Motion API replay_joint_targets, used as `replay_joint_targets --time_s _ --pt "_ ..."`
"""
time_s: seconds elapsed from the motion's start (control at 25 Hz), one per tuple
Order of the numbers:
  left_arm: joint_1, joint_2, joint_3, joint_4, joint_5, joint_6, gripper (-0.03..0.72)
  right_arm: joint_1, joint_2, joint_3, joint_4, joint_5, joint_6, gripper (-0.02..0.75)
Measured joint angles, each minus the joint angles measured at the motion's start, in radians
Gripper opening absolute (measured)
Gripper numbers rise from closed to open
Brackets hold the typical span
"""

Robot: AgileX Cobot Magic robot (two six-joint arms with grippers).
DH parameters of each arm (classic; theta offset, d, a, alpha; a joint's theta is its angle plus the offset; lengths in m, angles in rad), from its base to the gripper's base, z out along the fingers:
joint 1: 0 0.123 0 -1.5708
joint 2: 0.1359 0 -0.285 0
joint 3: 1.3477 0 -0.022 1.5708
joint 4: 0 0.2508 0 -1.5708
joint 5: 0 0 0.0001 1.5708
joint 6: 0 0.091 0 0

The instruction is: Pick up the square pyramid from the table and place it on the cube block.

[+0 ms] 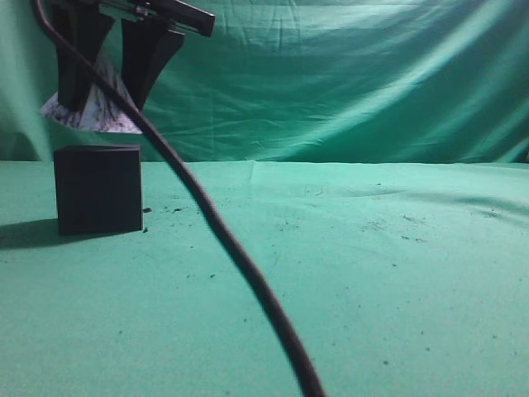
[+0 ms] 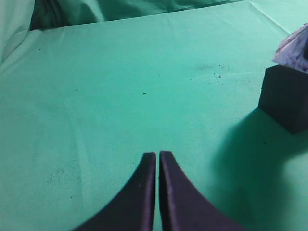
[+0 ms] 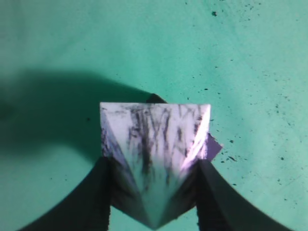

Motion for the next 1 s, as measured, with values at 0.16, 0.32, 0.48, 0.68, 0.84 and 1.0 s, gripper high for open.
replay_joint_targets --time_s 0.16,0.32,0.48,0.68,0.84,1.0 --pt "0.000 0.000 0.000 0.000 0.000 0.000 0.000 0.000 0.000 0.000 0.015 -0.002 -0.009 0.318" --pt "0.000 0.000 0.000 0.000 0.000 0.000 0.000 0.000 0.000 -0.001 0.007 0.008 -0.011 0.561" --pt "0.000 0.000 0.000 0.000 0.000 0.000 0.000 0.000 0.000 -0.060 -0.024 0.064 -0.011 0.643" --pt "0.000 0.000 0.000 0.000 0.000 0.000 0.000 0.000 -0.041 -0.207 -0.041 0.072 0.100 0.403" --pt "0.000 0.000 0.000 0.000 0.000 0.000 0.000 0.000 -0.162 -0.228 -0.050 0.085 0.126 0.066" --pt "0.000 0.000 0.000 0.000 0.000 0.000 0.000 0.000 -0.315 -0.230 -0.054 0.093 0.158 0.000"
